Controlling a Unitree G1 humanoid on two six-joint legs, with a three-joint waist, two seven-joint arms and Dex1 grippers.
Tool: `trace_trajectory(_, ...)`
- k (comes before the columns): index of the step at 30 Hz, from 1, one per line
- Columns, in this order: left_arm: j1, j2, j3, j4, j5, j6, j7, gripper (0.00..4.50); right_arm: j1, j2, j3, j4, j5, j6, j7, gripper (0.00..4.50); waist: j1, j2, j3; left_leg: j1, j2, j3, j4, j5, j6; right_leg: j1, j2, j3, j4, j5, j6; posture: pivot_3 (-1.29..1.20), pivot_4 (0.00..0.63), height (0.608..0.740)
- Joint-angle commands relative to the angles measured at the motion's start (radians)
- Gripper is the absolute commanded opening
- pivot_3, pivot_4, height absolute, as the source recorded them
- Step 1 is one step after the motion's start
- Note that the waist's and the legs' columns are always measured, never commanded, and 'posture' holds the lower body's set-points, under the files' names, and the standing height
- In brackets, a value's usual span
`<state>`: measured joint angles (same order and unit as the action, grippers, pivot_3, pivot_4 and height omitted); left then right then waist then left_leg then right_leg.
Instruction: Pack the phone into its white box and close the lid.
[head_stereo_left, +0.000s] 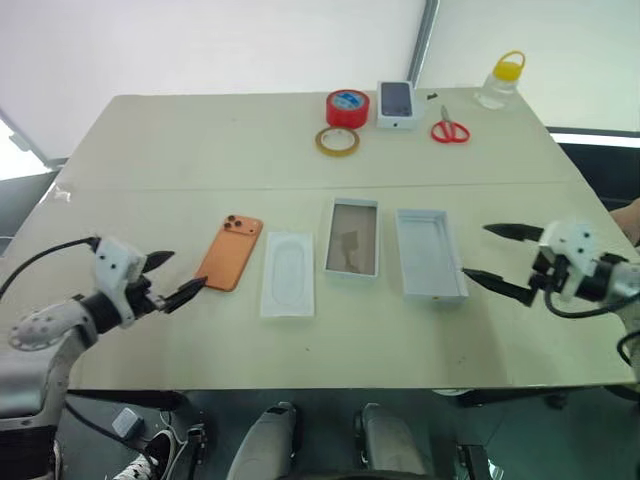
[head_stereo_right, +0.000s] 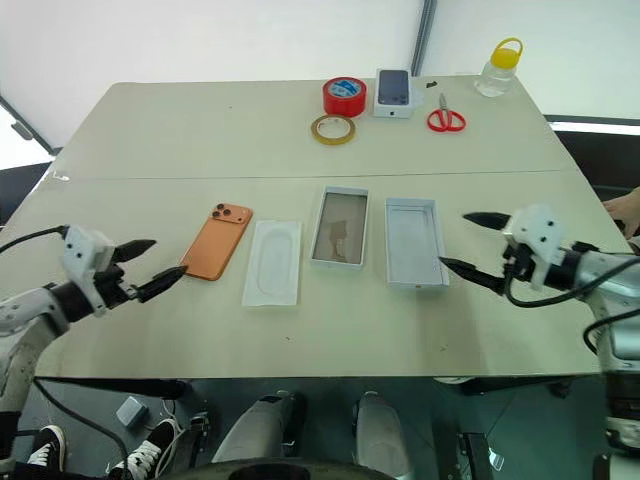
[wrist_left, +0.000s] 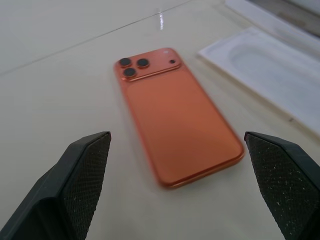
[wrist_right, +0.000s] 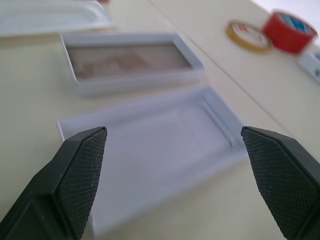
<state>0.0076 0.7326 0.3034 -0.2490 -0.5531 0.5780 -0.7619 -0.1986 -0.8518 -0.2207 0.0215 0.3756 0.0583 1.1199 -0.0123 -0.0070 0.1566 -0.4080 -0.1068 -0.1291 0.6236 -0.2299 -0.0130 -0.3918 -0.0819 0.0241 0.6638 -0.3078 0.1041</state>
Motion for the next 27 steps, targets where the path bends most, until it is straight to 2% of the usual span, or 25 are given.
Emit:
trace_trajectory(1,-0.073,-0.016,0.009,-0.067,-0.196,0.267,0.061,4.50,-0.052,0.045,0.045,-0.030,-0.003,0.008,-0.032,4.48,0.001,0.000,0.000,0.000,0.000,0.000,0.000,0.000,0.000,0.000,0.000,0.000,0.000,0.000,0.000,0.00,0.150,0.740)
trace_trajectory(4,-0.143,-0.073,0.044,-0.066,-0.388,0.479,0.149,4.50,-0.075,0.073,0.080,-0.027,-0.018,0.002,-0.038,4.48,0.003,0.000,0.000,0.000,-0.001,0.000,0.001,0.000,0.000,0.000,0.000,0.000,0.000,0.000,0.000,0.00,0.150,0.740)
trace_trajectory(7,-0.183,-0.147,0.068,-0.078,-0.492,0.592,0.288,4.50,-0.084,0.080,0.092,-0.018,-0.020,-0.005,-0.035,4.48,0.002,0.000,0.000,-0.001,-0.001,0.000,0.002,0.000,0.000,0.000,0.000,0.000,0.000,0.000,0.000,0.00,0.150,0.740)
trace_trajectory(10,-0.185,-0.202,0.056,-0.098,-0.531,0.659,0.391,4.50,-0.086,0.084,0.095,-0.002,-0.026,-0.016,-0.035,4.48,-0.003,0.000,0.000,0.000,0.000,0.000,0.003,0.000,0.000,0.000,0.001,0.000,0.001,0.000,0.000,0.00,0.150,0.740)
trace_trajectory(19,-0.159,-0.269,-0.011,-0.118,-0.477,0.650,0.498,4.50,-0.076,0.100,0.094,-0.004,-0.036,-0.025,-0.044,4.48,0.002,0.000,0.000,0.000,-0.001,0.000,0.004,0.000,0.000,0.001,0.001,0.000,0.001,0.000,0.000,0.00,0.150,0.740)
trace_trajectory(23,-0.175,-0.340,0.002,-0.053,-0.518,0.659,0.536,4.50,-0.075,0.101,0.093,-0.011,-0.038,-0.025,-0.050,4.48,0.003,0.000,0.000,0.000,-0.001,0.000,0.004,0.000,-0.001,0.001,0.001,0.000,0.001,0.000,0.000,0.00,0.150,0.740)
trace_trajectory(27,-0.197,-0.358,-0.020,-0.004,-0.494,0.674,0.550,4.50,-0.077,0.100,0.100,-0.010,-0.052,-0.035,-0.056,4.48,0.004,0.000,0.000,0.000,-0.001,0.000,0.004,0.000,-0.001,0.001,0.001,0.000,0.001,0.000,0.000,0.00,0.150,0.740)
